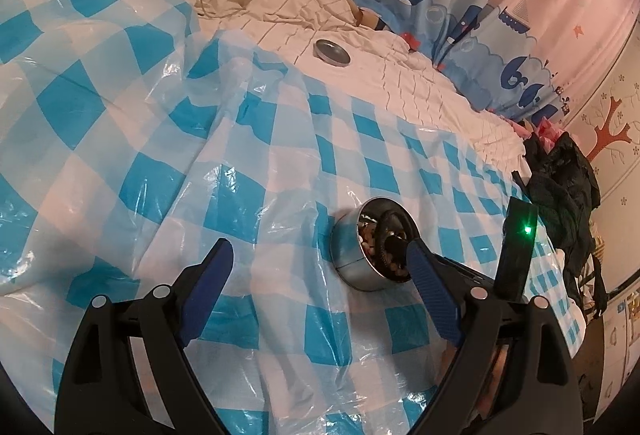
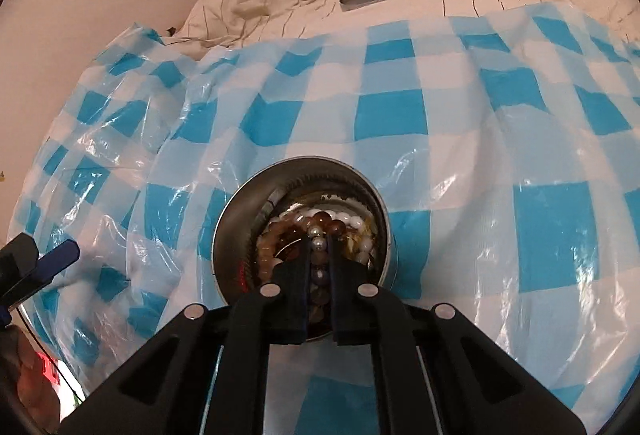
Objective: Organize jewelry
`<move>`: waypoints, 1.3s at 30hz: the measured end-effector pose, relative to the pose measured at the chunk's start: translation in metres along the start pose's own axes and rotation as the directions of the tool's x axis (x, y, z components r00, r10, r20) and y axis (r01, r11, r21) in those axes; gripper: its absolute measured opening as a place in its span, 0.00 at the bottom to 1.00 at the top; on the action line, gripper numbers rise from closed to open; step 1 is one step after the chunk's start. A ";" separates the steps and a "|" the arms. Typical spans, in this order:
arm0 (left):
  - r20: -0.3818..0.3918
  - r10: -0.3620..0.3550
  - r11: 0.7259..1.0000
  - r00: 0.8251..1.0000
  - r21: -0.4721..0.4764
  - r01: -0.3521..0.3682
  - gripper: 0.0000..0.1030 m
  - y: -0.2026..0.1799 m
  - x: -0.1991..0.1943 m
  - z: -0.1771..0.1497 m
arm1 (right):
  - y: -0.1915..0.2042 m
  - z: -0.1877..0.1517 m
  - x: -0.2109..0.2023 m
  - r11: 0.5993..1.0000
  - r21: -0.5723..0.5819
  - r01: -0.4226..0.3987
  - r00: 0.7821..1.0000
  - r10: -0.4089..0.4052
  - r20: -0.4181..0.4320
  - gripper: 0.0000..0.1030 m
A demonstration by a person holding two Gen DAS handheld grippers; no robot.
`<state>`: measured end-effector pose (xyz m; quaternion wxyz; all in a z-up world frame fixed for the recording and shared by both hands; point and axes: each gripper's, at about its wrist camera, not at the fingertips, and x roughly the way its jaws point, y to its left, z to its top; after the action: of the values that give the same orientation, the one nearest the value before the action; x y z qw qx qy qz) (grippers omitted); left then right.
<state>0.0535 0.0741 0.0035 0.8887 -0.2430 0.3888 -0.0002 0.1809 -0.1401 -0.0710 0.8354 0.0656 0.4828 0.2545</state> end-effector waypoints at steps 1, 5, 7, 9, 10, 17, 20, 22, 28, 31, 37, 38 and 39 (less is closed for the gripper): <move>0.000 -0.001 1.000 1.000 -0.001 0.001 0.82 0.000 0.000 0.000 | 0.002 0.001 -0.004 1.000 -0.004 -0.002 1.000 0.002 0.001 0.14; -0.001 -0.002 1.000 1.000 0.007 0.002 0.82 0.001 0.000 0.001 | 0.012 -0.002 -0.033 0.999 -0.040 0.003 0.997 0.000 0.073 0.59; -0.001 -0.002 1.000 1.000 0.010 0.003 0.82 0.000 -0.001 0.000 | 0.014 -0.006 -0.048 0.999 -0.050 0.004 0.995 0.002 0.104 0.63; 0.000 -0.003 1.000 1.000 0.013 0.003 0.82 0.000 -0.002 0.000 | 0.011 -0.013 -0.063 0.999 -0.046 -0.012 0.992 0.017 0.125 0.66; -0.001 -0.001 1.000 1.000 0.017 0.001 0.82 -0.001 -0.002 0.000 | 0.008 -0.018 -0.069 0.999 -0.042 -0.010 0.991 0.016 0.133 0.69; -0.003 0.055 0.993 0.998 0.103 -0.055 0.85 -0.013 -0.002 -0.009 | -0.022 -0.092 -0.092 0.996 0.031 0.088 0.989 -0.091 0.116 0.77; -0.001 0.069 0.987 0.998 0.145 -0.068 0.86 -0.015 -0.006 -0.015 | -0.026 -0.114 -0.102 0.996 0.082 0.046 0.992 -0.055 0.115 0.77; 0.006 0.084 0.985 0.996 0.149 -0.084 0.87 -0.009 -0.011 -0.021 | -0.019 -0.123 -0.108 0.997 0.061 0.048 0.990 -0.056 0.129 0.79; -0.030 0.121 0.977 0.992 0.179 -0.114 0.87 0.008 -0.012 -0.045 | 0.002 -0.122 -0.117 0.996 -0.015 0.091 0.985 -0.088 0.149 0.82; 0.038 0.170 0.960 0.985 0.221 -0.174 0.87 0.002 -0.022 -0.050 | 0.011 -0.107 -0.124 0.986 -0.061 0.152 0.973 -0.139 0.185 0.84; 0.124 0.241 0.946 0.963 0.193 -0.262 0.91 -0.007 -0.033 -0.051 | 0.006 -0.094 -0.121 0.979 0.041 0.202 0.944 -0.205 0.257 0.93; 0.131 0.262 0.938 0.956 0.197 -0.284 0.91 -0.008 -0.032 -0.052 | 0.004 -0.094 -0.118 0.979 0.068 0.194 0.947 -0.205 0.247 0.93; 0.136 0.272 0.934 0.953 0.201 -0.296 0.91 -0.009 -0.033 -0.052 | 0.001 -0.095 -0.113 0.978 0.098 0.185 0.950 -0.204 0.235 0.93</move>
<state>-0.0037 0.0493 -0.0003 0.9200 -0.0845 0.3699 0.0984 0.0549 -0.2075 -0.0330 0.9063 0.0797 0.3898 0.1426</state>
